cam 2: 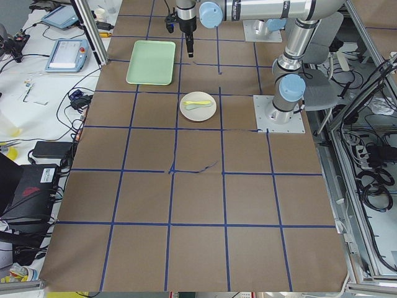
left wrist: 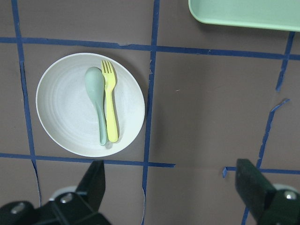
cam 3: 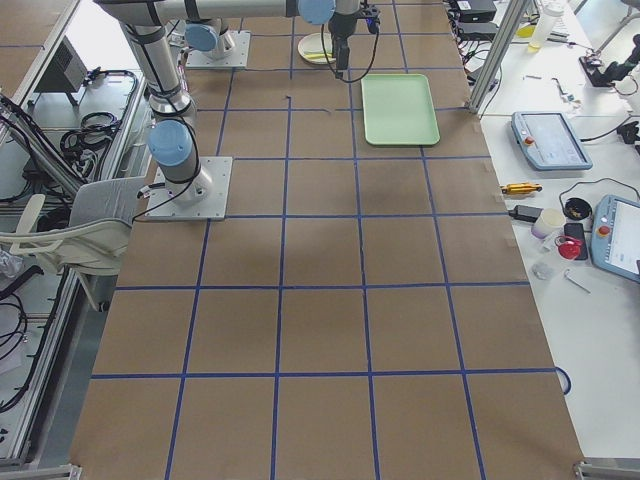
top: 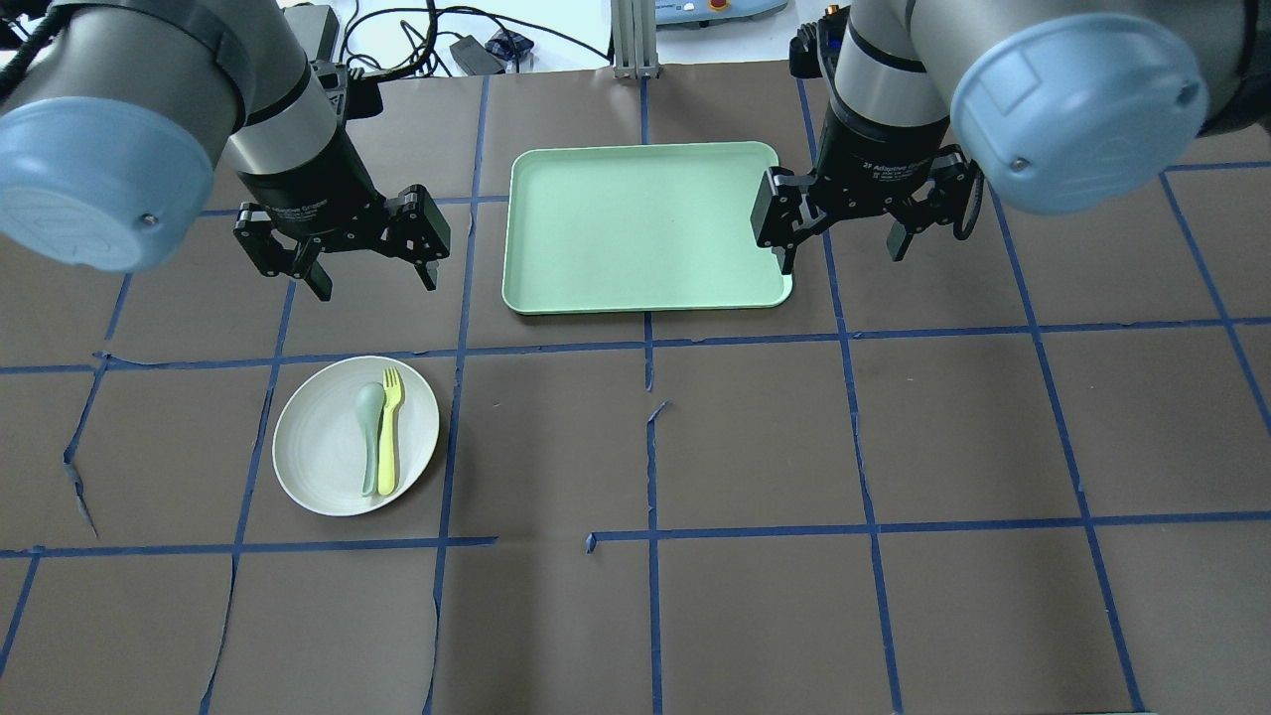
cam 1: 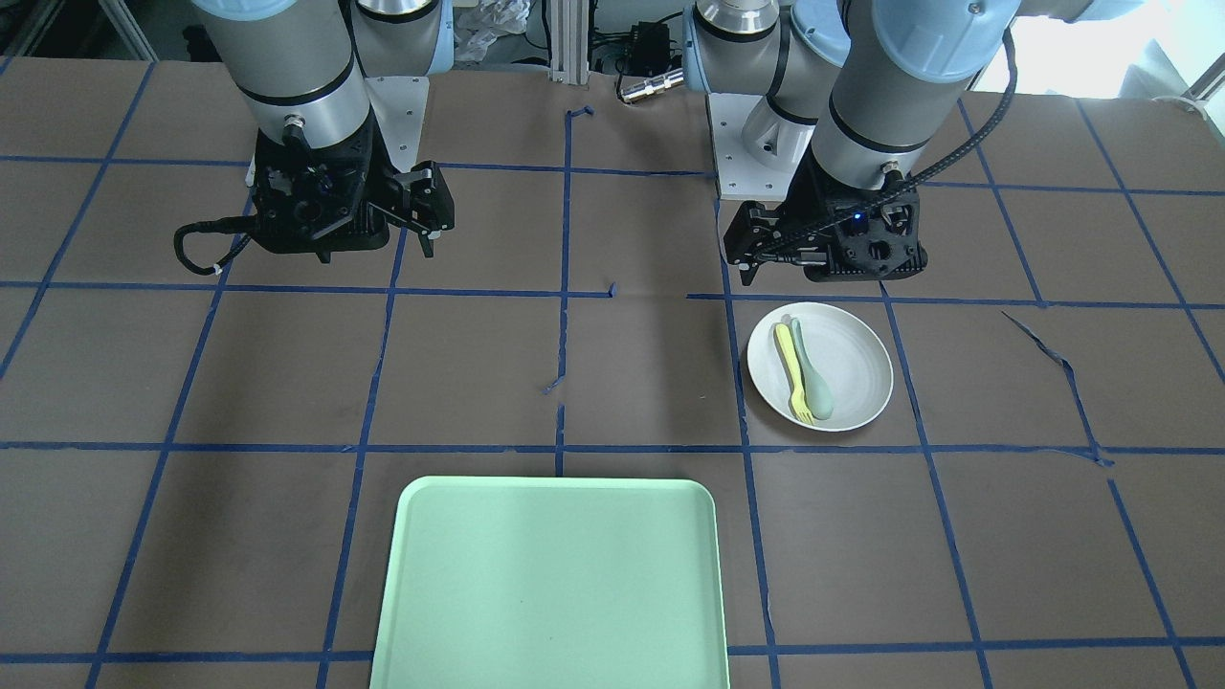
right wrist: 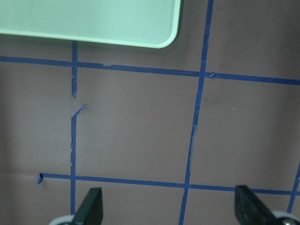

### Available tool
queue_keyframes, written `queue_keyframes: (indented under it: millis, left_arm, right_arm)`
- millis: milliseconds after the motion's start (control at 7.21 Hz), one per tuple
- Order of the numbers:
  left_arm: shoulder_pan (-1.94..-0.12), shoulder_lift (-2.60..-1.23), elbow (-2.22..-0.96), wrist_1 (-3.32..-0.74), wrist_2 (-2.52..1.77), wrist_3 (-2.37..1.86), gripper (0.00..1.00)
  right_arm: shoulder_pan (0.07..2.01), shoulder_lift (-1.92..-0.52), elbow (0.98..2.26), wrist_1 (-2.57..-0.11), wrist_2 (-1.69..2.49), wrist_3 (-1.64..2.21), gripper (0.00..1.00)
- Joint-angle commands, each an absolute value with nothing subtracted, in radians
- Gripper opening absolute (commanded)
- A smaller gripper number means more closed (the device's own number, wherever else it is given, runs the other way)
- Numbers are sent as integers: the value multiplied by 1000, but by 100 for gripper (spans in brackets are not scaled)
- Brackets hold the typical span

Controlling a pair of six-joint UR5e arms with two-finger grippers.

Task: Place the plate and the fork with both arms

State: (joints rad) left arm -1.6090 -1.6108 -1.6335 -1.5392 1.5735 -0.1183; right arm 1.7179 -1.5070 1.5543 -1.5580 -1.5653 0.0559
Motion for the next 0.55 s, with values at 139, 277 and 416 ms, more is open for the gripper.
queue_keyframes:
  millis: [139,277,416]
  left_arm:
    - [-1609,-1612,-1634,-1537,1574,-120,100]
    - [-1609,-1608,-1635,-1539,1574,-120,100]
    - [-1609,-1615,-1640,-1539,1575,-120,100]
  right_arm:
    - [1720,-1514,1549,-1559,-1566,57,100]
    - [1720,-1509,1558,-1559,-1571,57,100]
    - [1720,-1509,1555,-1560,-1569,57,100]
